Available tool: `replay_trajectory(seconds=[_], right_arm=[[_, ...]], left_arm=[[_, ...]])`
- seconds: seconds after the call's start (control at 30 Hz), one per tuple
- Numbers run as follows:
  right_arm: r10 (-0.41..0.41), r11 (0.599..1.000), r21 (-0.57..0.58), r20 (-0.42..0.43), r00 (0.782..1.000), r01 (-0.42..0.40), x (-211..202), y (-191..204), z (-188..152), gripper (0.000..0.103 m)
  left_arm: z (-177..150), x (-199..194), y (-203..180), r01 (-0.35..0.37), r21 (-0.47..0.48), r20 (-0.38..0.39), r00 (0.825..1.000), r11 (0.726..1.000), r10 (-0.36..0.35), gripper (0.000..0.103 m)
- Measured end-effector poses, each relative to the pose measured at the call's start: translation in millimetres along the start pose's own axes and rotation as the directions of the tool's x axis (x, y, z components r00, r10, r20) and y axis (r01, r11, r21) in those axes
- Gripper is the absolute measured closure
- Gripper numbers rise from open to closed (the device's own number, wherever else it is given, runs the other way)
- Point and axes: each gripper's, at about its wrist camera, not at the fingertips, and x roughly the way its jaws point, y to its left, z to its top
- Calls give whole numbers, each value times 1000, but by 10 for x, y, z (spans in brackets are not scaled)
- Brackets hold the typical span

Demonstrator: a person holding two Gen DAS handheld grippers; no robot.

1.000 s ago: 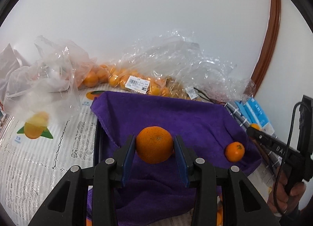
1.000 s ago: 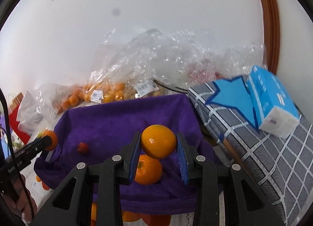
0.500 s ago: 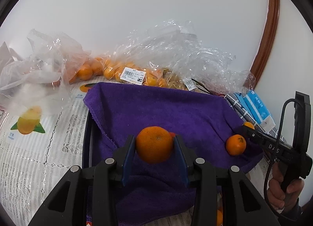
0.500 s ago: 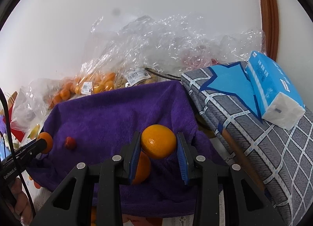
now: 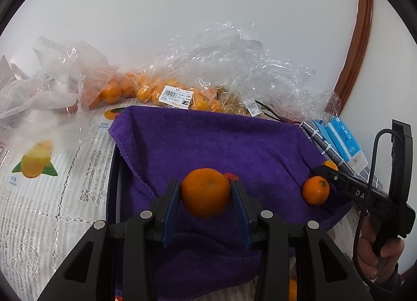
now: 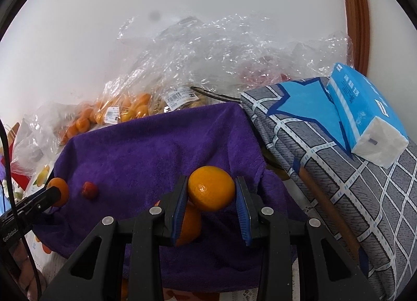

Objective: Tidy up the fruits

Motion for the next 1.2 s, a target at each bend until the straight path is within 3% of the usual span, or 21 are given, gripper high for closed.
replay_trajectory(seconds=[1.07,1.2], right_arm=[[-78,996,-40,-11,997,77,24,35,-13,67],[-86,995,-50,-4,996,86,0,44,-18,62]], left_arm=[[-15,97,10,-3,4,-42,999,1000,4,65],[-18,91,1,-2,8,-35,999,1000,2,64]])
